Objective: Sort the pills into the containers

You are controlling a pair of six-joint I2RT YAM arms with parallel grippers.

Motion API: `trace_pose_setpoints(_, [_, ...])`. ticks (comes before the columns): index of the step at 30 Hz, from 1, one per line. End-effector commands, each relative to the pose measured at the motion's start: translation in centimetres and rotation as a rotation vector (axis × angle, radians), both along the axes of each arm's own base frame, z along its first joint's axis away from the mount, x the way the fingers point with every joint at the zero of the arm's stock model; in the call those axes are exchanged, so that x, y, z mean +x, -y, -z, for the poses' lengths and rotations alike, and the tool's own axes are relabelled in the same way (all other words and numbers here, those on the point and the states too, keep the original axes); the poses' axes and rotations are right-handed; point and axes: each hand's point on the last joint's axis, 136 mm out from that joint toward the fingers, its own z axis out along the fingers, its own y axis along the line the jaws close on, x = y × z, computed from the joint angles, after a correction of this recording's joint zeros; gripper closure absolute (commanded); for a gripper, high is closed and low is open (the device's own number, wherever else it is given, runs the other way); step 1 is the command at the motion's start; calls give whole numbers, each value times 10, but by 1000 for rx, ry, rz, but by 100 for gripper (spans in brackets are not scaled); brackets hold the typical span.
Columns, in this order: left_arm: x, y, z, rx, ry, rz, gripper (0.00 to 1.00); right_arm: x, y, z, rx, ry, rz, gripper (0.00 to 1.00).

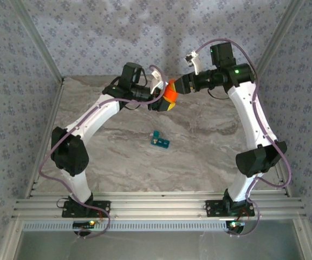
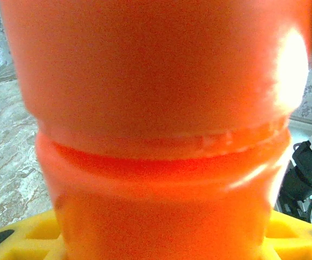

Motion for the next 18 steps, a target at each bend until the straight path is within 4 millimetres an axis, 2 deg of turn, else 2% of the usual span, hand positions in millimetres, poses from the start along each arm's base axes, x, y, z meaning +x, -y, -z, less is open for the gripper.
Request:
trace_pose_setpoints(1, [-4, 4, -17, -37, 47, 39, 100, -3, -5, 0, 0, -9, -20, 48])
trace_pose_setpoints(5, [-2, 5, -21, -41, 66, 24, 100, -4, -7, 10, -18, -32, -12, 55])
trace_pose_setpoints(9, [5, 7, -29, -51, 115, -28, 100, 2, -4, 30, -26, -84, 68, 61])
trace_pose_setpoints(18, [14, 19, -51, -155, 267, -182, 100, 23, 2, 66, 64, -188, 299, 63])
